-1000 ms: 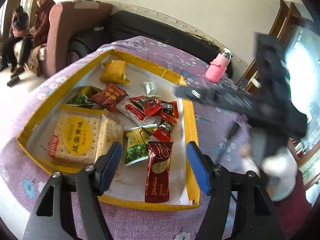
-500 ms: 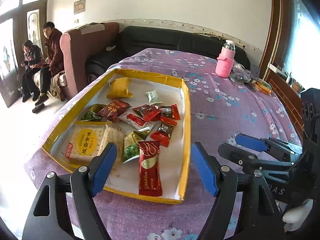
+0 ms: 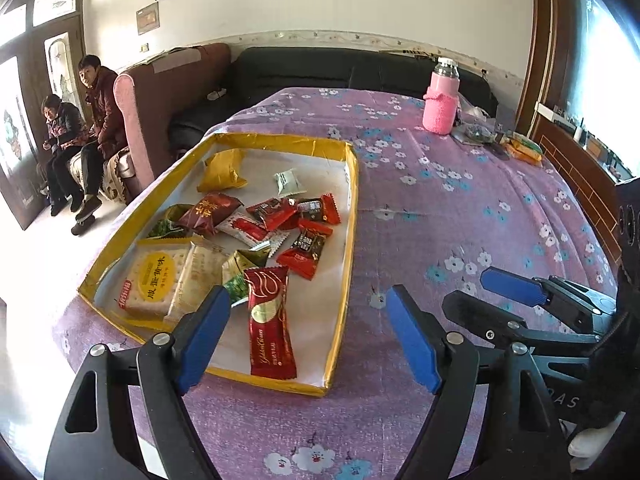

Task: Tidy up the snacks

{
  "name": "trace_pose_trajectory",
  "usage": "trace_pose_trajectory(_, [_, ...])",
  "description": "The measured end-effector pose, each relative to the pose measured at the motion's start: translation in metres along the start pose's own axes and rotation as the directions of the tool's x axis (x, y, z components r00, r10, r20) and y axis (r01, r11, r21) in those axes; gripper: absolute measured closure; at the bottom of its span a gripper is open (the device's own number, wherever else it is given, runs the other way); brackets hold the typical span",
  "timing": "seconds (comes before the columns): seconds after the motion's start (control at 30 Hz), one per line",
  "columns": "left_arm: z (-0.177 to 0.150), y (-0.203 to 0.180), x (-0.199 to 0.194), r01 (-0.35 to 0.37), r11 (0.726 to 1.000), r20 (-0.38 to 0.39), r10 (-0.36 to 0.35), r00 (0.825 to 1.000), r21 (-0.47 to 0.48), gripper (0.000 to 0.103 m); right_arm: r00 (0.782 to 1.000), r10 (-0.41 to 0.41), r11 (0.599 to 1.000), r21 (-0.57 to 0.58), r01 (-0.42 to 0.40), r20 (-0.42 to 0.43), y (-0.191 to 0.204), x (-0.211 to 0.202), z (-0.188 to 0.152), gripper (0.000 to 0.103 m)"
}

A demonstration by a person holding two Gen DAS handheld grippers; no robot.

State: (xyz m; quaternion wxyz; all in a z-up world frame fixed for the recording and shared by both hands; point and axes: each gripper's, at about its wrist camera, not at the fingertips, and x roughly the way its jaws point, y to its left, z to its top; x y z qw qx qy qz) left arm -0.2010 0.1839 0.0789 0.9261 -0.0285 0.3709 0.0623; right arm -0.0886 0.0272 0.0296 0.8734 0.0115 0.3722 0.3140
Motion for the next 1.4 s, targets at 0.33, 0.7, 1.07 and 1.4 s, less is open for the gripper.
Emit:
trace_pose_trajectory(0.33, [0.004,0.005,-0.025,-0.066,0.997,0.148,0.071,0.986,-0.041,0.023,1.000,-0.024,1.000,-0.008,0.024,0.004,0.000,-0.001,-0.004,0.043])
trace_pose_trajectory(0.7, [0.002,0.029,-0.087,-0.255,0.955,0.411,0.296,0.862,-0.151,0.000,0.998,-0.030,0.992,-0.121,0.037,0.061,0.037,-0.012,-0.003,0.040])
trace_pose_trajectory(1.07, [-0.003,0.043,-0.039,-0.208,0.961,0.191,0.242,0.951,-0.181,0.000,1.000,-0.019,0.986,-0.167,0.021,0.014,0.053,0.002,-0.014,0.038])
trace_pose_trajectory(1.4, [-0.009,0.041,-0.021,-0.164,0.974,0.105,0.181,0.978,-0.155,0.000,0.999,-0.019,0.979,-0.205,0.013,-0.026,0.067,0.017,-0.021,0.038])
